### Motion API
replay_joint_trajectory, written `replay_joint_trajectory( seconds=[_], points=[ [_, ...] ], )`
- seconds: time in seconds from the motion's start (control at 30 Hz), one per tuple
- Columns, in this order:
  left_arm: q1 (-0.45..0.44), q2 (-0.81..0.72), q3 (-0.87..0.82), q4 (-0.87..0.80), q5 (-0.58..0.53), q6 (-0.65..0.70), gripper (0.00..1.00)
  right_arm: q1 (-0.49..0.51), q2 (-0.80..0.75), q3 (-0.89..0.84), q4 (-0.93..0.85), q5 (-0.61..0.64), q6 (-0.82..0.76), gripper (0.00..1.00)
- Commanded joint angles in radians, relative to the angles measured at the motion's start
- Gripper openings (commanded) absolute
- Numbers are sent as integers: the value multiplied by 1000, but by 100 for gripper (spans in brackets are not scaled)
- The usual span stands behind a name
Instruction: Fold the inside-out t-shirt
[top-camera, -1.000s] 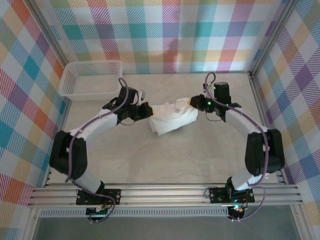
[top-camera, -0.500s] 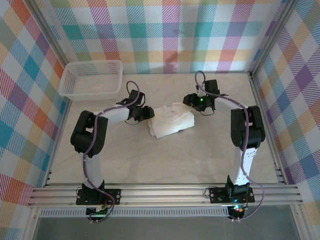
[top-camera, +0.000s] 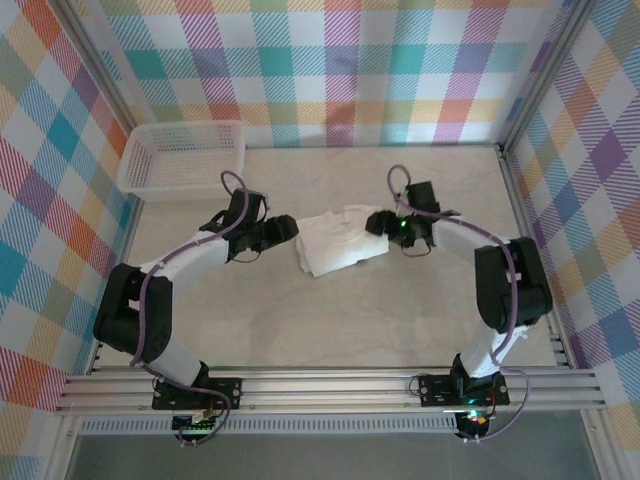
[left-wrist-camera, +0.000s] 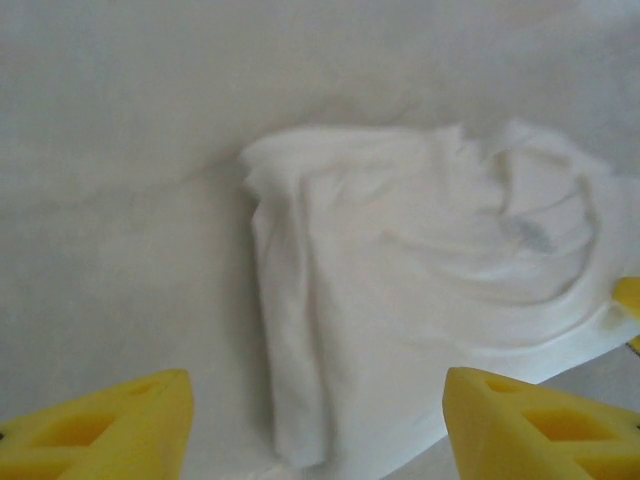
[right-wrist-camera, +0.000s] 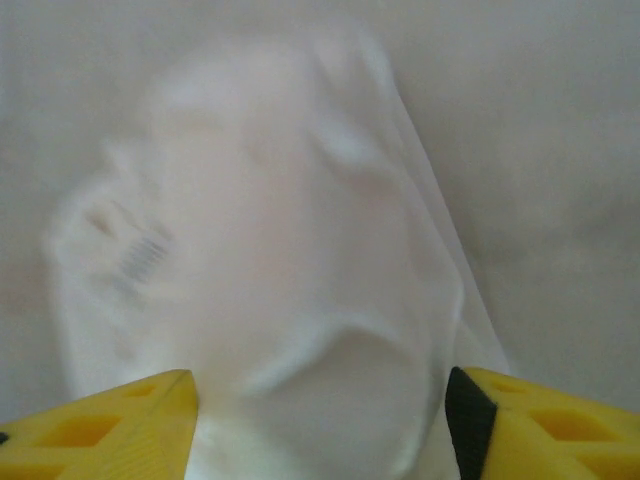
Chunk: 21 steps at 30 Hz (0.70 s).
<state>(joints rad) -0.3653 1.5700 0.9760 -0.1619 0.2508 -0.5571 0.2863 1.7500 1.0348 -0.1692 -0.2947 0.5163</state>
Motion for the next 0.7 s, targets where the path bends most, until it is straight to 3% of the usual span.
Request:
replay_joint_trajectory(
  seconds=[0.0,0.1,0.23,0.43,0.53,0.67],
  points=[
    [-7,24,-6,-2,13,-41,66,29,58,-4,12,34,23,61],
    [-23,65,31,-38,14,-56,65,30,7,16,-34,18,40,60],
    [-84,142,84,-14,47,-73,62,28,-179,-58,-17,95,110,73],
    [-172,342,217,14,59,-154,57,-12,-394,-155,-137,221,310,82],
    [-243,488,365,-6,86,-163,54,-81,-478,-215,-176,232,425,81],
    [-327,729,709,-45,119,-185,52,-173,-577,-222,-321,266,528,81]
  ],
)
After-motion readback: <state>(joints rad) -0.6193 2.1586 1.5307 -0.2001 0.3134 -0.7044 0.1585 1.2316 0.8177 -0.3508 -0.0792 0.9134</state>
